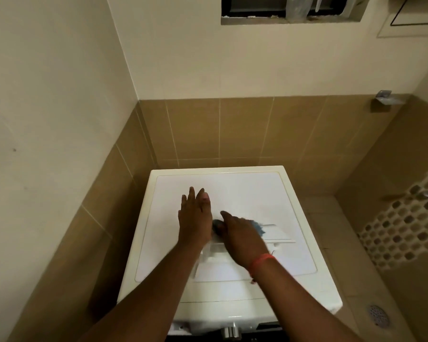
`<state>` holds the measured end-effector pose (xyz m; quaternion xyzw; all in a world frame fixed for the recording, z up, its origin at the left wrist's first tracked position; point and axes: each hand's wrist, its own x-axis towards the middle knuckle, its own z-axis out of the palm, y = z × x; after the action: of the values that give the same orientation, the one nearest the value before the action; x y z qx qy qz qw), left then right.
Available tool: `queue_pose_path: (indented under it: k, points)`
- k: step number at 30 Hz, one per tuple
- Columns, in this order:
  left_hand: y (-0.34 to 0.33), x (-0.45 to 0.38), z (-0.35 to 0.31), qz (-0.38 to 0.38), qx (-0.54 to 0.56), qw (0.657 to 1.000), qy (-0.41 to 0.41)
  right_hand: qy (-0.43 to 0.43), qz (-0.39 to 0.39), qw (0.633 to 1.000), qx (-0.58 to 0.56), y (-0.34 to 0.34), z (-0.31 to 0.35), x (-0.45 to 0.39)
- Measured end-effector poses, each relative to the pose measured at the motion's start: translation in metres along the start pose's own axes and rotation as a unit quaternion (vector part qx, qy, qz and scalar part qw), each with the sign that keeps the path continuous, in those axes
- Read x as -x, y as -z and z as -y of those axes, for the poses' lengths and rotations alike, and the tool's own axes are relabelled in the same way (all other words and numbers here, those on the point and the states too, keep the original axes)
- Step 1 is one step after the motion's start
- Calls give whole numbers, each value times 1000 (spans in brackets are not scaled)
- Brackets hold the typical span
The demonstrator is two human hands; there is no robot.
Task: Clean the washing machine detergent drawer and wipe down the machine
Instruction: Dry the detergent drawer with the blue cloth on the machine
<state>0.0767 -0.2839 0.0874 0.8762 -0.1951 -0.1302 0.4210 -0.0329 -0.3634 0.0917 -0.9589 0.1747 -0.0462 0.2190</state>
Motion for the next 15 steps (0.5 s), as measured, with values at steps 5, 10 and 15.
queue_pose_path:
  k: [5, 10, 15]
  points:
    - [1, 1, 0, 18, 150, 988, 14, -144, -87, 954, -247, -2, 32, -38]
    - [2, 0, 2, 21, 127, 991, 17, -17, -4, 986, -163, 1, 22, -24]
    - [4, -2, 1, 23, 149, 986, 76, 93, -22, 994, -45, -3, 15, -5]
